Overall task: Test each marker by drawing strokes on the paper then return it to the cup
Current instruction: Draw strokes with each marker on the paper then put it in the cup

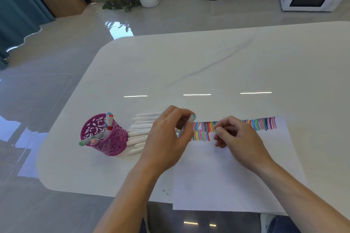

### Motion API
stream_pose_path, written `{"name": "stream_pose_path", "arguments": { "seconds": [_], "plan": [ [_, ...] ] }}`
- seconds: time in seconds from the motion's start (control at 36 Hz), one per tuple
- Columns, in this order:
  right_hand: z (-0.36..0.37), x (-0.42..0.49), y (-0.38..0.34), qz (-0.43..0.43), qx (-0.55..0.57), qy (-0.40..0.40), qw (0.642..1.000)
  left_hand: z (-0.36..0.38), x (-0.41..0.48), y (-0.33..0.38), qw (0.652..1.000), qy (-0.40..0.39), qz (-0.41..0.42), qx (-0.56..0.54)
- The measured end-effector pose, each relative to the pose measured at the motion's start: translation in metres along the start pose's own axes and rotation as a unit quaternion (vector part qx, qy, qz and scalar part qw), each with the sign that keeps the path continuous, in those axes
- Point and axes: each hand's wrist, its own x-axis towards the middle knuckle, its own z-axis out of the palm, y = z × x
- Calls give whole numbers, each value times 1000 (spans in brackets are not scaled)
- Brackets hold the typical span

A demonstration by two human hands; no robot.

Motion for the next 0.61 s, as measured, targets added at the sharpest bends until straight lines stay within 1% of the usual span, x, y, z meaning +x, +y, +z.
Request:
{"name": "stream_pose_path", "arguments": {
  "seconds": [0.08, 0.14, 0.19, 0.33, 0.39, 0.5, 0.56, 0.61],
  "plan": [
    [1, -1, -2, -37, 20, -18, 999, 7, 6, 7, 994, 44, -56, -88],
    [2, -2, -2, -63, 25, -35, 997, 12, 8, 12, 981, 45, -100, -158],
    [3, -4, -3, -76, 26, -55, 995, 17, 8, 17, 968, 38, -122, -215],
    [1, -10, -5, -73, 36, -91, 992, 28, 8, 22, 958, 33, -148, -243],
    [-2, -10, -4, -70, 22, -99, 992, 32, 6, 20, 958, 22, -156, -239],
    [-8, -7, 1, -89, -84, -85, 989, 34, 4, 14, 968, -11, -160, -194],
    [-14, -5, 2, -106, -145, -83, 980, 33, 1, 11, 983, -34, -128, -126],
    [-22, -3, 3, -128, -224, -85, 962, 33, -2, 7, 995, -72, -61, -17]
  ]
}}
